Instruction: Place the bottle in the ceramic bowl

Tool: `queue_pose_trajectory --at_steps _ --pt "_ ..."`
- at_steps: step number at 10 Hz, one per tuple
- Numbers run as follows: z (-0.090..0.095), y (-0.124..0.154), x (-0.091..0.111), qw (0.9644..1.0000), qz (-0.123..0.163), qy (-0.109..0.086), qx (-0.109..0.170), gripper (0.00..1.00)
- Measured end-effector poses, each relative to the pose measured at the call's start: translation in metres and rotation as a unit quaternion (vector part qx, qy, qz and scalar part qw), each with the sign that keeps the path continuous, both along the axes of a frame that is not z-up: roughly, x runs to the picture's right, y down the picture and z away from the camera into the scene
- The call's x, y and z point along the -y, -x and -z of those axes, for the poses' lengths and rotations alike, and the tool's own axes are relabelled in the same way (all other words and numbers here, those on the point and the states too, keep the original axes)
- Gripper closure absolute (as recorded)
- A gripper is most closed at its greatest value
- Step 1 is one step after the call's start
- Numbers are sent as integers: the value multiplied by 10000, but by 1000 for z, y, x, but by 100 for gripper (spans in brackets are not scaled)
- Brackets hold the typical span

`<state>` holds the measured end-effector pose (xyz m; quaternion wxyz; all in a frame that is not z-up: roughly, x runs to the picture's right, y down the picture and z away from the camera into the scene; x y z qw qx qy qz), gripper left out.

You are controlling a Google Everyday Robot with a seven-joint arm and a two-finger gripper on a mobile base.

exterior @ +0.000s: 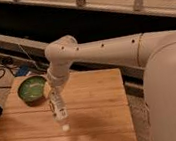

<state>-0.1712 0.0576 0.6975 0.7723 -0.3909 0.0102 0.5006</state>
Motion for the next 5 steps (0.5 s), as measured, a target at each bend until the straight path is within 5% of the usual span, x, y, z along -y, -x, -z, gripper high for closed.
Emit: queue_pose_trajectory --at_steps 5 --pt "0 -1 0 10000 -29 -1 0 100"
